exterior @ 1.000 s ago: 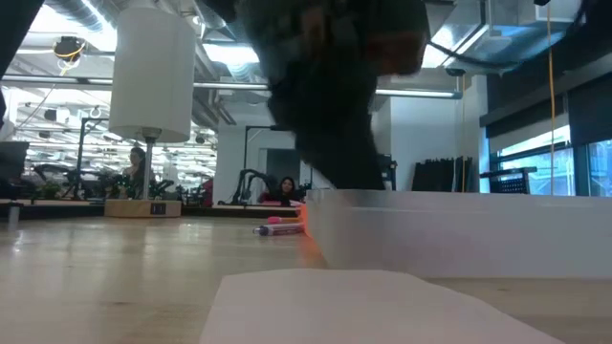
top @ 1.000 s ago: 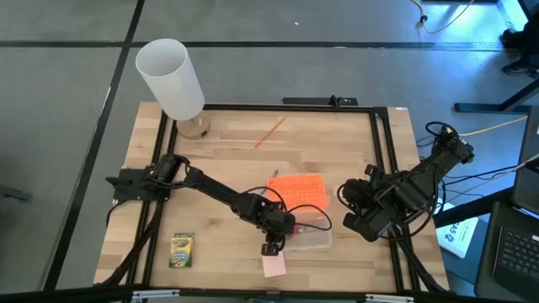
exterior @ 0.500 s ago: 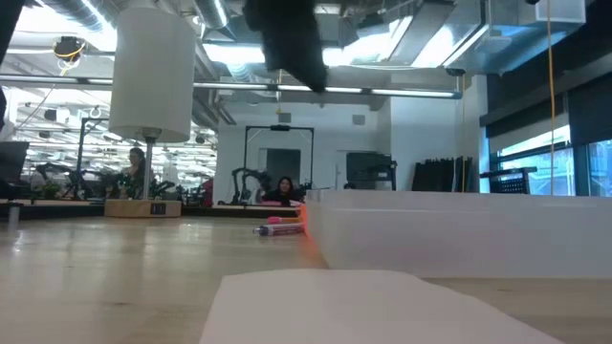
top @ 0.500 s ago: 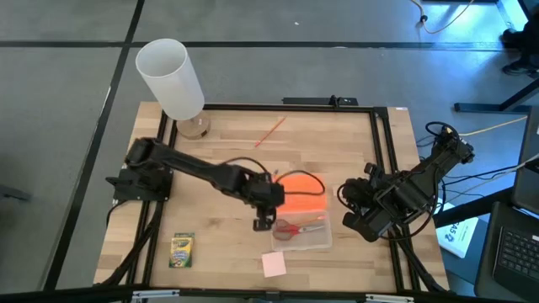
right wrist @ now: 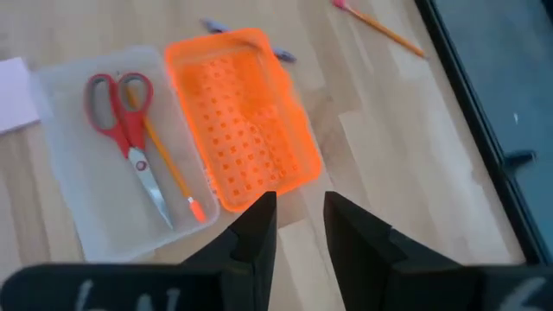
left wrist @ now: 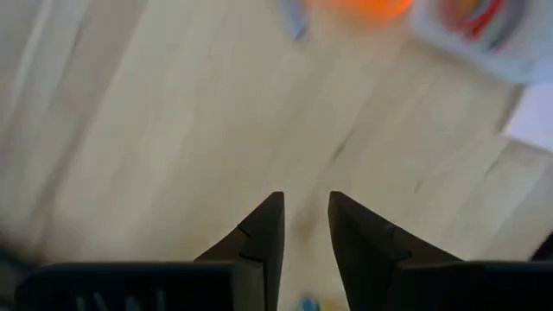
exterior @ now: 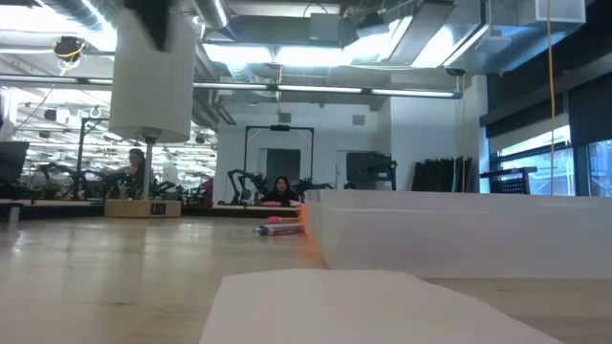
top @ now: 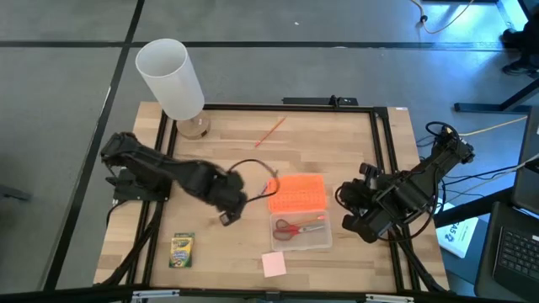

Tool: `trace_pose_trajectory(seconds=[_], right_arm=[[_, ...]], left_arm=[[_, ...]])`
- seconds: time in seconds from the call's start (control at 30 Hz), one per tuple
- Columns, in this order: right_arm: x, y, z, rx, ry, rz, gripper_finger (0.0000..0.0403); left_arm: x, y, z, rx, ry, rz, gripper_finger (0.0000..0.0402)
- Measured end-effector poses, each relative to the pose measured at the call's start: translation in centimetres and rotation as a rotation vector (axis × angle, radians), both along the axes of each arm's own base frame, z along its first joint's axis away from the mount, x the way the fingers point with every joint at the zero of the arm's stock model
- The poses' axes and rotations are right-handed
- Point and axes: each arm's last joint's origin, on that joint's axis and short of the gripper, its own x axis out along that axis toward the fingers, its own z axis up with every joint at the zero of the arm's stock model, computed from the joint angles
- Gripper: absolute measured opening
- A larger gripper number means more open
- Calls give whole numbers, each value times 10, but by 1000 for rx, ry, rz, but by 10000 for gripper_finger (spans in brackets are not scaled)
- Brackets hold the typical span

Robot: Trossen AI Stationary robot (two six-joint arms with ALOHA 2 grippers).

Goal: Pack school essentials
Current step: Put the yellow box of crayons into the orange supply box

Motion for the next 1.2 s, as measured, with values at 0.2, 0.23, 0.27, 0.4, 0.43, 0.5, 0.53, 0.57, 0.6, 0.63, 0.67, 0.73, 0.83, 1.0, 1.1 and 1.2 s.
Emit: trace_pose_trajectory(seconds=[0.2,0.23,0.27,0.4,0.43,0.5,0.53,0.57,0.6,0.63,0.67,0.73,0.83,1.0,1.1,1.2], right_arm=[[10,8,3,-10,-46,157,101],[12,10,4,-15,-57,190,101],[14,12,5,-18,-71,223,101],[21,19,9,-13,-108,352,101],[23,20,10,-9,-121,376,101],[26,23,12,-10,-156,410,101],[28,24,14,-7,-176,421,101],[30,25,15,-1,-197,425,101],[32,26,16,1,-216,432,101],[35,27,17,5,-235,434,101],[37,27,18,4,-254,433,101],[45,28,17,-1,-275,431,101],[57,28,13,-26,-284,440,101],[69,24,13,-62,-308,455,101],[74,21,16,-47,-354,435,101],[77,19,16,-37,-359,433,101]], left_arm=[[-37,-33,3,-57,117,287,86],[-41,-39,3,-74,126,324,86],[-45,-45,3,-89,128,352,86],[-60,-67,3,-105,110,444,86],[-64,-72,3,-108,105,467,86],[-72,-82,3,-113,99,486,86],[-77,-87,3,-115,96,494,86],[-81,-91,3,-117,93,502,86],[-85,-95,3,-119,90,512,86],[-89,-100,2,-120,88,524,86],[-94,-103,0,-120,86,538,86],[-102,-110,-5,-121,88,583,86],[-113,-119,-14,-114,103,624,86],[-122,-129,-26,-141,86,676,86],[-123,-134,-34,-170,80,669,86],[-124,-135,-38,-169,81,658,86]])
